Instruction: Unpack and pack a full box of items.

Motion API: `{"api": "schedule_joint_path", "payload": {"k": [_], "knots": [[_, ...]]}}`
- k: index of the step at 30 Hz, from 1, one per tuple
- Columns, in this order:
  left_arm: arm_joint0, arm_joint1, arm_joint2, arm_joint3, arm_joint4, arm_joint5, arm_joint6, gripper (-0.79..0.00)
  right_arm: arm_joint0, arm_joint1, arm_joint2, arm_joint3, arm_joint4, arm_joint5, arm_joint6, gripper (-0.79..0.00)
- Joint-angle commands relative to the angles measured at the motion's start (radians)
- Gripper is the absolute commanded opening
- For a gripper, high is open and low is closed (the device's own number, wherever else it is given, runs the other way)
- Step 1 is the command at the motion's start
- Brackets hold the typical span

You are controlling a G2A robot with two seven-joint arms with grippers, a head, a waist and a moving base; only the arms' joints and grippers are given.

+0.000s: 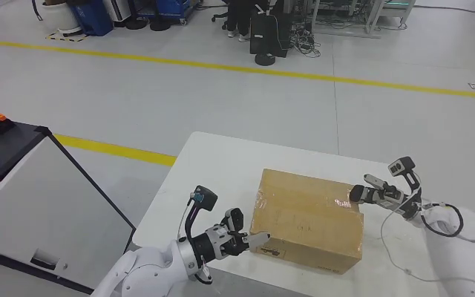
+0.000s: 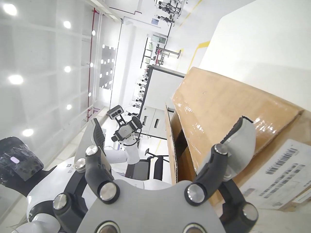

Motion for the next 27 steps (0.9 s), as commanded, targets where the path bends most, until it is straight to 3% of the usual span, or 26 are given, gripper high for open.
{"api": "schedule_joint_path", "payload": {"k": [1,6,18,27], "knots": [[-0.013,-0.002,0.011,0.006,-0.011,-0.016,0.016,0.000,-0.002,0.000,-0.001,-0.002,-0.001,0.001,-0.002,0.000],[-0.076,-0.014,0.062,0.076,-0.097,-0.062,0.022,0.000,-0.008,0.002,0.000,-0.006,0.001,0.001,-0.009,0.000],[-0.365,-0.069,0.209,0.354,-0.218,-0.042,0.067,0.000,-0.027,0.003,0.003,-0.016,0.024,0.004,-0.023,0.000],[-0.489,-0.114,0.299,0.525,-0.286,-0.038,0.127,0.000,-0.040,0.009,0.027,-0.034,0.040,0.025,-0.025,0.000]]}}
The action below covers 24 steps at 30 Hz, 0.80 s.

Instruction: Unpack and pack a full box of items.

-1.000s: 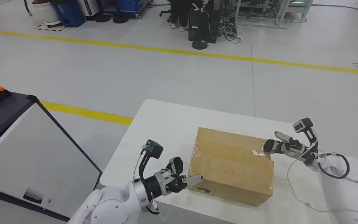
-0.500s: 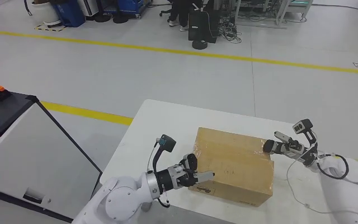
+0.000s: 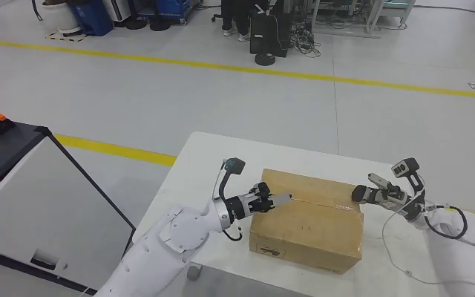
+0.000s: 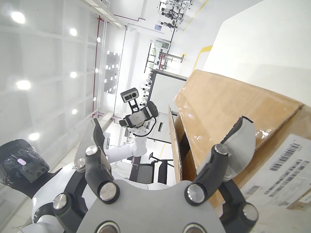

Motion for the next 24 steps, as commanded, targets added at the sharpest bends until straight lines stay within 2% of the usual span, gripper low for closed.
{"api": "schedule_joint_path", "payload": {"k": [1,10,18,24], "knots": [[-0.023,-0.008,0.016,0.024,-0.003,-0.002,0.009,0.000,-0.003,0.001,0.004,-0.002,0.001,0.002,0.001,0.000],[-0.092,-0.047,0.082,0.146,-0.048,0.012,0.032,0.000,-0.009,0.001,-0.001,0.000,-0.001,0.008,-0.012,0.000],[-0.137,-0.072,0.113,0.213,-0.014,0.110,0.056,0.000,-0.009,0.001,-0.005,0.003,-0.001,0.007,-0.017,0.000],[-0.149,-0.083,0.128,0.218,0.014,0.201,0.028,0.000,-0.014,0.004,0.003,0.002,-0.003,0.005,-0.017,0.000]]}}
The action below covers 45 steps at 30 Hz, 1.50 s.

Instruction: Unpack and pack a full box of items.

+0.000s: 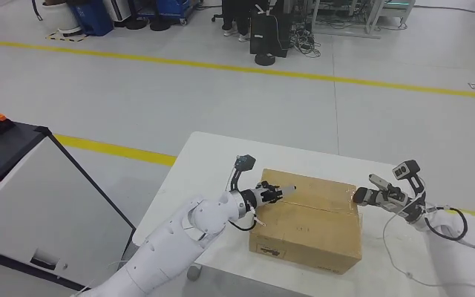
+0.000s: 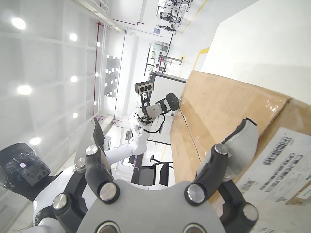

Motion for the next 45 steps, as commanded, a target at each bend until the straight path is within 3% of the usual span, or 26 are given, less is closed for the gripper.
{"api": "schedule_joint_path", "payload": {"k": [1,12,23,29,36,45], "knots": [[0.000,-0.002,0.001,0.000,0.005,0.017,-0.012,0.000,-0.002,0.001,0.003,0.000,0.001,-0.001,0.000,0.000],[0.014,-0.006,-0.025,-0.011,-0.004,0.048,-0.069,0.000,-0.028,0.013,0.067,-0.010,0.050,-0.013,0.020,0.000],[0.036,-0.004,-0.060,-0.084,0.013,0.031,-0.080,0.000,-0.052,0.030,0.153,0.034,0.101,0.033,0.041,0.000],[0.017,-0.014,-0.053,-0.051,-0.022,0.100,-0.135,0.000,-0.052,0.030,0.153,0.034,0.101,0.033,0.041,0.000],[-0.006,-0.030,-0.039,-0.041,-0.053,0.108,-0.132,0.000,-0.052,0.030,0.153,0.034,0.101,0.033,0.041,0.000],[-0.007,-0.031,-0.039,-0.040,-0.056,0.109,-0.135,0.000,-0.052,0.030,0.153,0.034,0.101,0.033,0.041,0.000]]}}
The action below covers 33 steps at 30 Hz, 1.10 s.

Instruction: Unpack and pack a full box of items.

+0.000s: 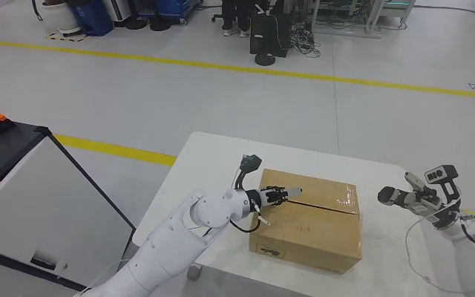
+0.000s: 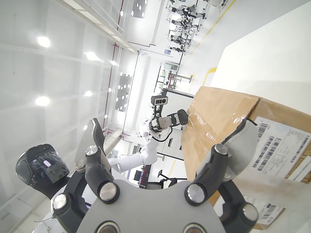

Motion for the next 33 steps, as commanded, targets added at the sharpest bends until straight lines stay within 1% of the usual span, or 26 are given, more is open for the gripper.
{"api": "schedule_joint_path", "payload": {"k": [1,4,6,9,15,17,24,27,33], "knots": [[0.000,0.000,0.000,0.000,0.000,0.000,0.000,0.000,0.000,0.000,0.000,0.000,0.000,0.000,0.000,0.000],[0.000,0.000,0.000,0.000,0.000,0.000,0.000,0.000,-0.001,0.000,0.001,0.002,0.001,0.004,-0.010,0.000],[0.000,0.000,0.000,0.000,0.000,0.000,0.000,0.000,-0.008,0.002,0.009,-0.001,0.001,0.034,-0.032,0.000],[0.000,0.000,0.000,0.000,0.000,0.000,0.000,0.000,-0.019,0.014,0.046,0.027,-0.007,0.066,-0.003,0.000],[0.000,0.000,0.000,0.000,0.000,0.000,0.000,0.000,-0.044,0.037,0.094,0.101,-0.010,0.168,0.139,0.000],[0.000,0.000,0.000,0.000,0.000,0.000,0.000,0.000,-0.062,0.040,0.083,0.105,0.037,0.228,0.139,0.000],[0.000,0.000,0.000,0.000,0.000,0.000,0.000,0.000,-0.092,0.075,0.088,0.207,0.111,0.340,0.139,0.000],[0.000,0.000,0.000,0.000,0.000,0.000,0.000,0.000,-0.089,0.087,0.080,0.253,0.091,0.355,0.139,0.000],[0.000,0.000,0.000,0.000,0.000,0.000,0.000,0.000,-0.087,0.089,0.078,0.259,0.077,0.345,0.139,0.000]]}}
